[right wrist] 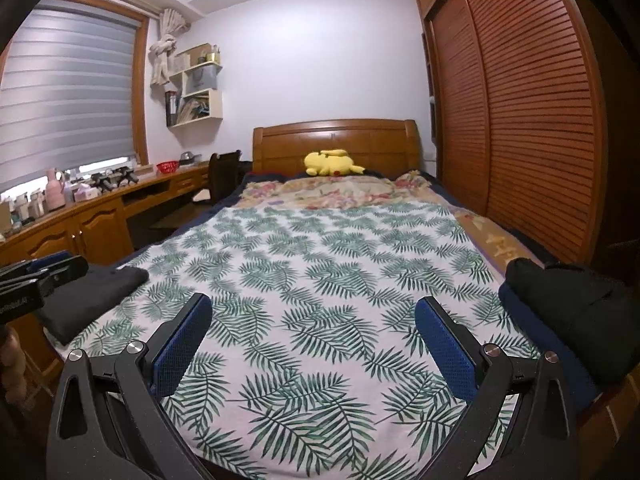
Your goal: Fold large clothes
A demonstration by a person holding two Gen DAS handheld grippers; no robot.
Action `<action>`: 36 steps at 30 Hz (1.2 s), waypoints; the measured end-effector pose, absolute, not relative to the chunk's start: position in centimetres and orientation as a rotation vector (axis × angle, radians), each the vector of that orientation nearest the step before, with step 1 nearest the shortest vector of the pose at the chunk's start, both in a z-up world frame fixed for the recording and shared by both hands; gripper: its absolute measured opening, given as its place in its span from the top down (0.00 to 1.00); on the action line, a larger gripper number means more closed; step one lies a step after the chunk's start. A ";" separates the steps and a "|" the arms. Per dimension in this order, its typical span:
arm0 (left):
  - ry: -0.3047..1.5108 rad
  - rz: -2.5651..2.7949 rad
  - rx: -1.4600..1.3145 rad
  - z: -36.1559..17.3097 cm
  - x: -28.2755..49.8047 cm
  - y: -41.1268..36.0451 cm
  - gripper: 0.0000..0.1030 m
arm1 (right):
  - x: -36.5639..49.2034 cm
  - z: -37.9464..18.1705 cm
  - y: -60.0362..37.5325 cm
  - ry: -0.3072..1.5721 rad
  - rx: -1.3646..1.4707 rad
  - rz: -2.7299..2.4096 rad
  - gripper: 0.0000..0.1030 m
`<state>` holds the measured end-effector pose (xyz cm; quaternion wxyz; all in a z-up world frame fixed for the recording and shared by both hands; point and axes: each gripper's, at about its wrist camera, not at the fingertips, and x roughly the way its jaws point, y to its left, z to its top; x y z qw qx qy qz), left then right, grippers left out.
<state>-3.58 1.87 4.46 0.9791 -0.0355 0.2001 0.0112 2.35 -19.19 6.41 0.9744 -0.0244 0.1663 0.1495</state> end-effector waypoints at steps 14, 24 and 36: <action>0.400 0.023 -0.067 4.5 -3.7 1.5 0.50 | 1.8 6.6 -18.8 0.331 -0.045 0.308 0.00; 0.401 0.024 -0.067 4.5 -3.7 1.4 0.50 | 1.6 6.7 -18.7 0.333 -0.042 0.309 0.00; 0.401 0.025 -0.065 4.5 -3.7 1.4 0.50 | 1.5 6.7 -18.8 0.334 -0.042 0.310 0.00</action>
